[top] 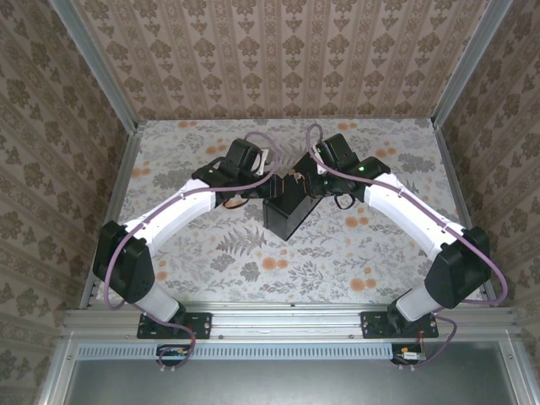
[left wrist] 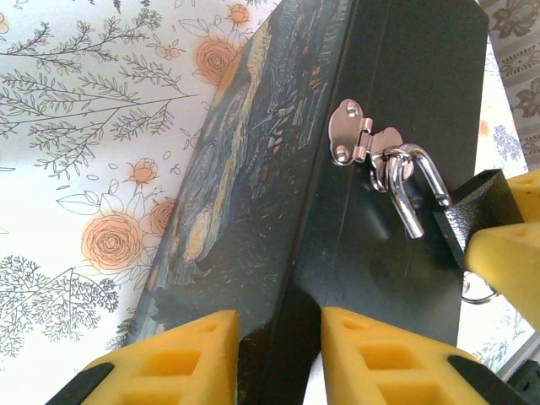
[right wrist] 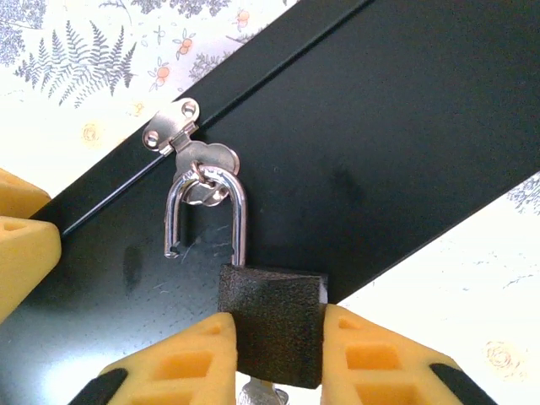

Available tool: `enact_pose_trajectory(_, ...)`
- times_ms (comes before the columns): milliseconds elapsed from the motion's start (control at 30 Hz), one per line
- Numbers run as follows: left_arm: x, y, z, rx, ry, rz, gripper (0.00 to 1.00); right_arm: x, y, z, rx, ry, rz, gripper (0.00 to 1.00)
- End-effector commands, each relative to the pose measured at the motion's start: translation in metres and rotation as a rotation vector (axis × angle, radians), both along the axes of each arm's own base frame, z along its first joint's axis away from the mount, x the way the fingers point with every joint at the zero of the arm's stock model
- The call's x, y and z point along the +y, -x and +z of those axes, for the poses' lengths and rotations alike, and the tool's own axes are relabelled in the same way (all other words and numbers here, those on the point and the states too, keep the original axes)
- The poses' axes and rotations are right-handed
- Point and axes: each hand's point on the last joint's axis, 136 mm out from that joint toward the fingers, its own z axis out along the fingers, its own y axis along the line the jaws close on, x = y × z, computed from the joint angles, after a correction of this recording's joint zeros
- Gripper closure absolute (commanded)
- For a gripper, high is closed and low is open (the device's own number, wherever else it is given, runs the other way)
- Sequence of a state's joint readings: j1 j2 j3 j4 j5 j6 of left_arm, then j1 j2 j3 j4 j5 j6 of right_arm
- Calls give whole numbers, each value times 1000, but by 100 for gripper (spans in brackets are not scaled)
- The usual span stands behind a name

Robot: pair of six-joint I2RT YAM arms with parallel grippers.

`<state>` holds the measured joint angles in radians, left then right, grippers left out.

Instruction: Unlock a padlock with a key

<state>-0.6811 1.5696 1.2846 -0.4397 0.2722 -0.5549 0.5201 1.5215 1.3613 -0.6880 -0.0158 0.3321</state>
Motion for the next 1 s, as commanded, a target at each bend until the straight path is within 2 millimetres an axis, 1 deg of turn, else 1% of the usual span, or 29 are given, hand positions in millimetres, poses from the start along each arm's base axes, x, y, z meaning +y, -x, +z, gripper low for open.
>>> enact_pose_trajectory(0, -3, 17, -2, 53, 4, -29, 69, 1, -8, -11, 12, 35, -35, 84)
enact_pose_trajectory(100, -4, 21, 1, 63, 19, -32, 69, 4, -16, 4, -14, 22, -47, 91)
enact_pose_trajectory(133, -2, 21, 1, 63, 19, -27, 69, 6, -18, 13, -29, -1, -50, 92)
enact_pose_trajectory(167, -1, 21, 2, 57, 19, -21, 69, 11, -19, 22, -43, -36, -43, 92)
enact_pose_trajectory(233, -1, 20, 0, 57, 16, -20, 69, 20, -17, 31, -49, -101, -35, 94)
enact_pose_trajectory(267, -1, 20, -1, 60, 14, -19, 69, 23, -16, 30, -38, -122, -28, 93)
enact_pose_trajectory(333, -2, 19, -2, 61, 15, -21, 69, 21, -13, 22, -12, -109, -28, 89)
enact_pose_trajectory(400, -2, 18, -2, 62, 16, -21, 69, 15, -11, 13, 3, -87, -32, 83)
enact_pose_trajectory(467, 0, 17, -2, 59, 14, -20, 69, 7, -12, 11, 5, -74, -37, 81)
enact_pose_trajectory(533, 1, 16, -3, 61, 14, -21, 69, 5, -12, 11, 7, -83, -35, 81)
enact_pose_trajectory(667, 3, 15, -3, 60, 15, -18, 69, 11, -15, 9, 9, -110, -13, 81)
enact_pose_trajectory(867, 3, 17, -1, 58, 19, -24, 69, 26, -20, -3, 54, -146, 19, 81)
enact_pose_trajectory(967, 4, 18, -2, 61, 18, -20, 69, 28, -18, -4, 58, -148, 30, 78)
